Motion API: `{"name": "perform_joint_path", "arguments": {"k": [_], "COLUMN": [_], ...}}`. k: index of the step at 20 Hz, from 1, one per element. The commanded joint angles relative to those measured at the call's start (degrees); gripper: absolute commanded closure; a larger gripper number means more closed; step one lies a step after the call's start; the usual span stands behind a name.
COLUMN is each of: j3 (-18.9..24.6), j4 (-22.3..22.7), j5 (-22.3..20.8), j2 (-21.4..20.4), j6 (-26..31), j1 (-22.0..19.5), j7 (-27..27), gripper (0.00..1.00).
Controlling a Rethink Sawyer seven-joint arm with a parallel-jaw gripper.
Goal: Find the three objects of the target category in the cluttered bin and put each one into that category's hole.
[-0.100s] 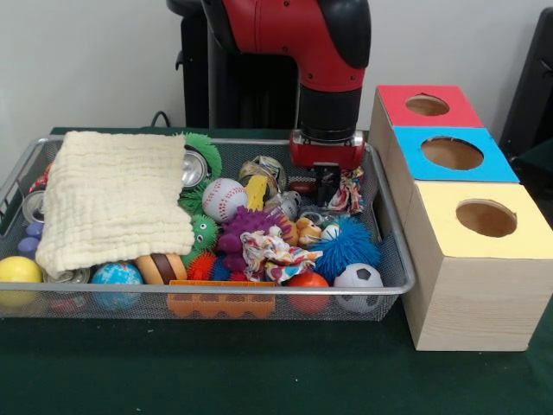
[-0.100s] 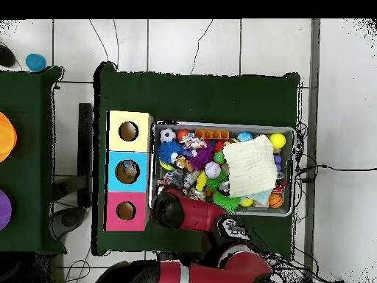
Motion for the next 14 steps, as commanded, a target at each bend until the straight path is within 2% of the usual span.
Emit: {"name": "perform_joint_path", "arguments": {"k": [1,10,14], "j3": [3.6,4.1,3.1], "j4": [-3.9,-3.2,-1.9], "j5": [0.1,-0.3,1.3], "j2": [3.4,3.1,1.0], "j6": [-2.3,-2.3,-5.2], "j1": [0.4,-0.4,1.2], "j7": [9.5,9.6,12.3], "gripper": [0.00,0.00,0.00]}}
